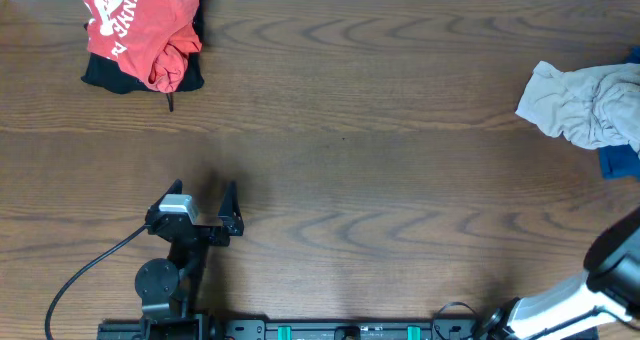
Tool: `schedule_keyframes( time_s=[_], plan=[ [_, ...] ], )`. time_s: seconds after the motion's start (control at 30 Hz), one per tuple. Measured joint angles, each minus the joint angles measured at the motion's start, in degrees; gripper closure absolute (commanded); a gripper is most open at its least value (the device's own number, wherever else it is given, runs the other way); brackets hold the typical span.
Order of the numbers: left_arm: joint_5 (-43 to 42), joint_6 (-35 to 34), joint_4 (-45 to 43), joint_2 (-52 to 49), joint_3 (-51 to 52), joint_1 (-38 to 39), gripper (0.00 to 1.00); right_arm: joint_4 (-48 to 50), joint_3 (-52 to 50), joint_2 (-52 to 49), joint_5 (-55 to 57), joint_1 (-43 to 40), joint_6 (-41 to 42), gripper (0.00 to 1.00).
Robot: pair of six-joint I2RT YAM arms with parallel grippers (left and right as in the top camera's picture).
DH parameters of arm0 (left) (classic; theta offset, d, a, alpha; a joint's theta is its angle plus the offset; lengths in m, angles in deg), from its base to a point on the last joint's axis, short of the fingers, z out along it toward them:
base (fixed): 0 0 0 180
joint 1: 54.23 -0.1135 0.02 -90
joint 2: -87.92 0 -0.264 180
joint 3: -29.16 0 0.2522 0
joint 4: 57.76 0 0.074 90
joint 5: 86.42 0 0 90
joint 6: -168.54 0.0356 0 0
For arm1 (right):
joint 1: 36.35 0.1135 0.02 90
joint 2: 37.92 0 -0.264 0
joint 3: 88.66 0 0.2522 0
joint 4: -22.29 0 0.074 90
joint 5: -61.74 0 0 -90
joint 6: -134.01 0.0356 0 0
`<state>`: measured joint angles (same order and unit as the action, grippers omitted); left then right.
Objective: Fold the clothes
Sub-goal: 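Reach the right gripper to the grey shirt at the right edge and grasp it, then lift the grey shirt with the right gripper and drag it toward table center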
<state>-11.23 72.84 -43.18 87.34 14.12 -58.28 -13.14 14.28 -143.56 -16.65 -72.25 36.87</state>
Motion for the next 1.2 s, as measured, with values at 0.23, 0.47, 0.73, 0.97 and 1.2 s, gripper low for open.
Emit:
schedule_keyframes(
  time_s=[0.23, 0.47, 0.73, 0.97, 1.2],
  plan=[
    [0.0, 0.0, 0.0, 0.0, 0.0, 0.0, 0.02, -0.2, 0.7, -2.3, -0.1, -1.0, -2.9, 0.16],
    [0.0, 0.0, 0.0, 0.0, 0.0, 0.0, 0.02, 1.5, 0.6, -8.8, 0.0, -3.1, -3.6, 0.16],
    [0.0, 0.0, 0.0, 0.0, 0.0, 0.0, 0.02, 1.9, 0.6, -12.7, 0.0, -4.8, -4.0, 0.36],
    [0.0, 0.0, 0.0, 0.0, 0.0, 0.0, 0.02, 1.3, 0.5, -14.0, -0.2, -5.9, -3.9, 0.92],
    [0.0, 0.0, 0.0, 0.0, 0.0, 0.0, 0.02, -1.2, 0.5, -14.0, -0.2, -5.9, -3.8, 0.99]
  ],
)
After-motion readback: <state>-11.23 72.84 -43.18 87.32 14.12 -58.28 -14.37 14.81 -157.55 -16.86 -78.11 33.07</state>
